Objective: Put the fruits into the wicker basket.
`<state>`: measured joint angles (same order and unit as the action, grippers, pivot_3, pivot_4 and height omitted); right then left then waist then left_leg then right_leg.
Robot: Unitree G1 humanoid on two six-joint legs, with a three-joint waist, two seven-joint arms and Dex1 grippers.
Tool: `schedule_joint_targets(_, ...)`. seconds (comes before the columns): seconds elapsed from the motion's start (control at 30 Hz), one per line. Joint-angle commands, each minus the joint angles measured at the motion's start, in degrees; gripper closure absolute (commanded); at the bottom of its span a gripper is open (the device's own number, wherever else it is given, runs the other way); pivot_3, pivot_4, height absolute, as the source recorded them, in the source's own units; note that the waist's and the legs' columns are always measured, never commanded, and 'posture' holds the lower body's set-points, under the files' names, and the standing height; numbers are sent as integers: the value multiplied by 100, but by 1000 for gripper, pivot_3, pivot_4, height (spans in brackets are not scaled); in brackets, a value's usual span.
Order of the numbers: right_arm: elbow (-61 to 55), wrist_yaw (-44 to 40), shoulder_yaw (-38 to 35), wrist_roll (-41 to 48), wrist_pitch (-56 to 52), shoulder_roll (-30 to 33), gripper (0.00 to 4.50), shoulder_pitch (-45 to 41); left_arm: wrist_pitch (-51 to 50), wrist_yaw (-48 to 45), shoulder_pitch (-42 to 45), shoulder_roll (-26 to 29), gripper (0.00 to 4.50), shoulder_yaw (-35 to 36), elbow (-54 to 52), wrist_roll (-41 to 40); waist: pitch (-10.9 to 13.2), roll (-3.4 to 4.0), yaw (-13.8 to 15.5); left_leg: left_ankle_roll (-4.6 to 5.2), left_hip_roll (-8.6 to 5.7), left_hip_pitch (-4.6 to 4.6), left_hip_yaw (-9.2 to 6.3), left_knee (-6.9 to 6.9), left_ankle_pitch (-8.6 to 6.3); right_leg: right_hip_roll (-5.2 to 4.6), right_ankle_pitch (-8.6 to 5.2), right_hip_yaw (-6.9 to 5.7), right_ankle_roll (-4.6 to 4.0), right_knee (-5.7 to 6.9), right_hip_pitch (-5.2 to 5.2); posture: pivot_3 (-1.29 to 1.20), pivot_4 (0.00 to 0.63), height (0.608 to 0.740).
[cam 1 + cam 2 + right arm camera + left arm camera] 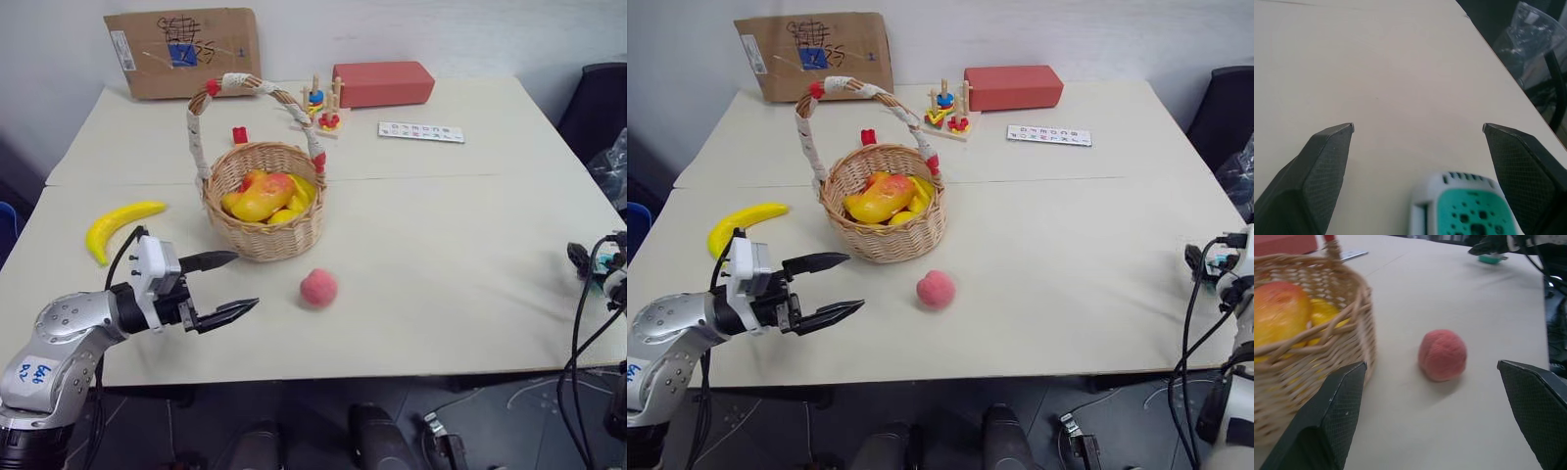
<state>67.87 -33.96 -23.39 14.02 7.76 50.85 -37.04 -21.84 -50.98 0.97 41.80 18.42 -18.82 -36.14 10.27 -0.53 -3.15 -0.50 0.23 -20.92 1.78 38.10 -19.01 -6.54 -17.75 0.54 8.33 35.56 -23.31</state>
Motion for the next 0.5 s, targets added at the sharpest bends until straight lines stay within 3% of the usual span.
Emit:
schedule_joint_targets(0.03, -595, -858, -378, 487, 695, -23, 58, 134, 339, 345, -222, -179, 0, 775, 299, 42, 0, 0, 7, 4, 1, -4, 0, 1, -2, -2, 1, 0, 1, 0, -2, 0, 150, 740)
schedule_joint_targets(0.1, -1203, -1523, -400, 746, 989, -201, 58, 366, 507, 568, -432, -307, 0, 1214, 516, 106, 0, 0, 9, 9, 2, -15, 0, 4, -5, -3, 7, -3, 12, 0, -2, 0, 150, 740)
schedule_joint_targets(0.27, -4286, -2436, -16, 1755, -50, -967, 58, 1422, 1043, 1409, -1232, -542, 0, 2540, 1526, 588, 0, -3, -12, 2, 41, -1, -11, 5, -23, 5, 15, -17, 17, -2, -5, 0, 150, 740)
schedule_joint_targets(0.33, -5919, -2675, 393, 2323, -756, -1194, 58, 2055, 962, 1849, -1397, -656, 0, 3126, 1799, 441, 0, -2, 29, 0, 46, -5, -15, 6, -25, 5, 16, -23, 16, 2, -12, 0, 150, 740)
schedule_joint_targets(0.4, -7170, -3120, 993, 2334, -705, -1322, 58, 2639, 826, 2480, -1413, -876, 0, 3697, 1868, 180, 0, -3, 79, -1, 48, -12, -27, 6, -27, -1, 16, -28, 11, 5, -16, 0, 150, 740)
schedule_joint_targets(0.5, -8214, -2745, 1402, 2444, -721, -1865, 58, 2906, 613, 3045, -1591, -1076, 0, 4019, 1904, 208, -15, -28, 162, -3, 49, -11, -37, 10, -38, -10, 21, -34, 2, -1, -13, 0, 150, 740)
